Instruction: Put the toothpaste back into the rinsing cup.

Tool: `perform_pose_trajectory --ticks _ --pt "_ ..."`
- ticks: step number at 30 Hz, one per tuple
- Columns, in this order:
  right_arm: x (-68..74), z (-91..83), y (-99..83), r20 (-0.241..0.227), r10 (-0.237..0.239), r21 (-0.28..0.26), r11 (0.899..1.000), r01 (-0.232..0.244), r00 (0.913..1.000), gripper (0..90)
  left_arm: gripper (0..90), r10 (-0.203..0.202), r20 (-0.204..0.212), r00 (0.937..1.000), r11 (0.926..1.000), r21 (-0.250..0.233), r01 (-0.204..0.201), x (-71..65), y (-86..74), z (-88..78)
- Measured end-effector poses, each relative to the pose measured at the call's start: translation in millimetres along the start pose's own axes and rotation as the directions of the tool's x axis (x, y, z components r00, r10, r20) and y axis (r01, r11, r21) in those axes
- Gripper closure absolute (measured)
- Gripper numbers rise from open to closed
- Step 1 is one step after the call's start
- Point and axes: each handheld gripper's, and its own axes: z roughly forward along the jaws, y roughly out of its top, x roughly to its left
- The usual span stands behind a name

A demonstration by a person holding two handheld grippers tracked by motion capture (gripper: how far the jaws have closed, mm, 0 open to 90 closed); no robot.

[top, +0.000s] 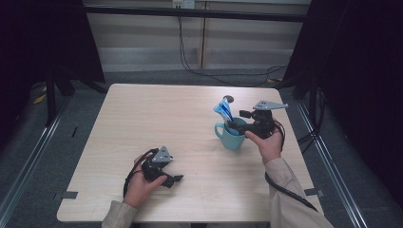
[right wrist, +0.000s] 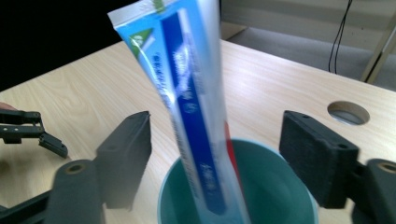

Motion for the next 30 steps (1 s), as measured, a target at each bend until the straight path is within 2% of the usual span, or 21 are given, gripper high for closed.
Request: perform_pose_trajectory --ticks 5,22,30 --pt "0.5 -4.7 -1.4 0.008 -0.008 0.01 1.0 0.008 0.9999 21.4 15.1 -0.001 0.0 1.0 1.0 -0.002 0.001 -0.1 -0.2 0.1" --pt "7.3 -39.6 -14.1 -0.012 -0.03 0.058 0.998 0.031 0.9995 15.3 15.1 -0.001 0.0 1.0 1.0 -0.003 0.001 0.0 -0.2 0.1" --pt "12.4 -44.6 -26.2 -0.009 -0.051 0.081 0.995 0.052 0.9987 14.7 15.1 0.0 0.0 1.0 1.0 0.0 0.0 0.0 -0.1 -0.1"
